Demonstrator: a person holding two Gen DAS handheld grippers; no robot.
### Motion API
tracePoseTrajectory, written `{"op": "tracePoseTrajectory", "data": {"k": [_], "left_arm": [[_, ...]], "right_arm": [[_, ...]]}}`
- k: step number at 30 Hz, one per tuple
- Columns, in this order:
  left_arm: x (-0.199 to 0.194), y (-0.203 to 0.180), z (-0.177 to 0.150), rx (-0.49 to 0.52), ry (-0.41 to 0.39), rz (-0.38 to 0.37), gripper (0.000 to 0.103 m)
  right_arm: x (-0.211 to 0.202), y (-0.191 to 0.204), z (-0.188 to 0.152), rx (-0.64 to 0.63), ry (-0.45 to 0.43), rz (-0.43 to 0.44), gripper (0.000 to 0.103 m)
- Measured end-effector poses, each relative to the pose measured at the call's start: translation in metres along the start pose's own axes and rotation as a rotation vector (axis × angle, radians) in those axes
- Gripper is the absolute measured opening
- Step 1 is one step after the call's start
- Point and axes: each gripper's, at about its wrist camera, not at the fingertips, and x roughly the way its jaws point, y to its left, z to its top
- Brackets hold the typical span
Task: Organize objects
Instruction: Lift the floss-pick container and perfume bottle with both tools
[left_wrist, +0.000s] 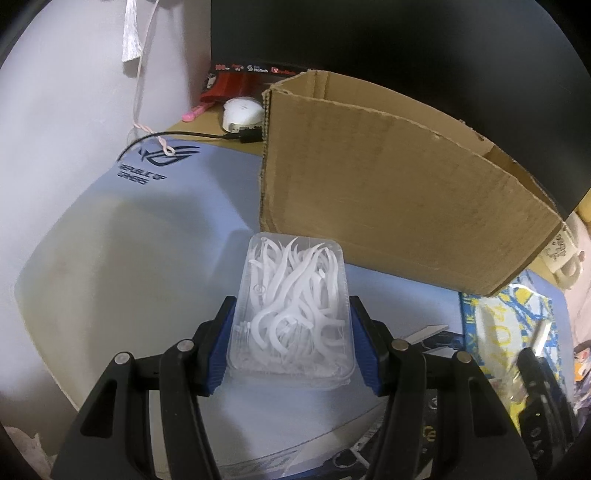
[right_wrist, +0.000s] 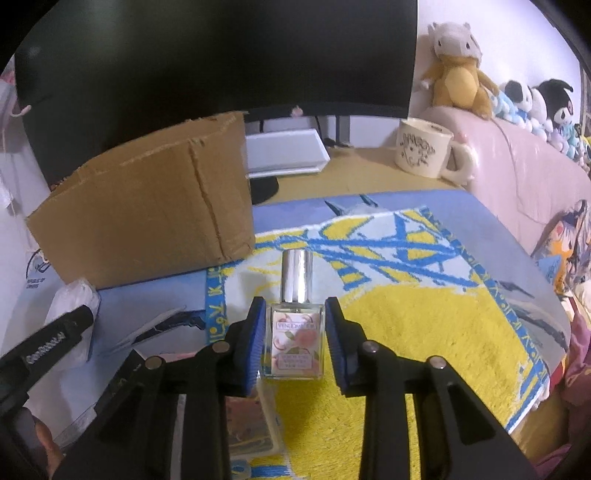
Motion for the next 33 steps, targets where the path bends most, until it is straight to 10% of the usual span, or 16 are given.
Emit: {"op": "tracePoseTrajectory", "data": {"k": [18, 33], "left_arm": [[-0.013, 0.01, 0.003, 0.029, -0.085, 0.172, 0.057], [-0.017, 0.017, 0.004, 0.011, -0.092, 0.157, 0.057]], "right_arm": [[-0.003, 0.001, 0.014, -0.068, -0.037, 0.114, 0.034], [-0.014, 0.01, 0.012, -0.104, -0.086, 0.151, 0.034]]}}
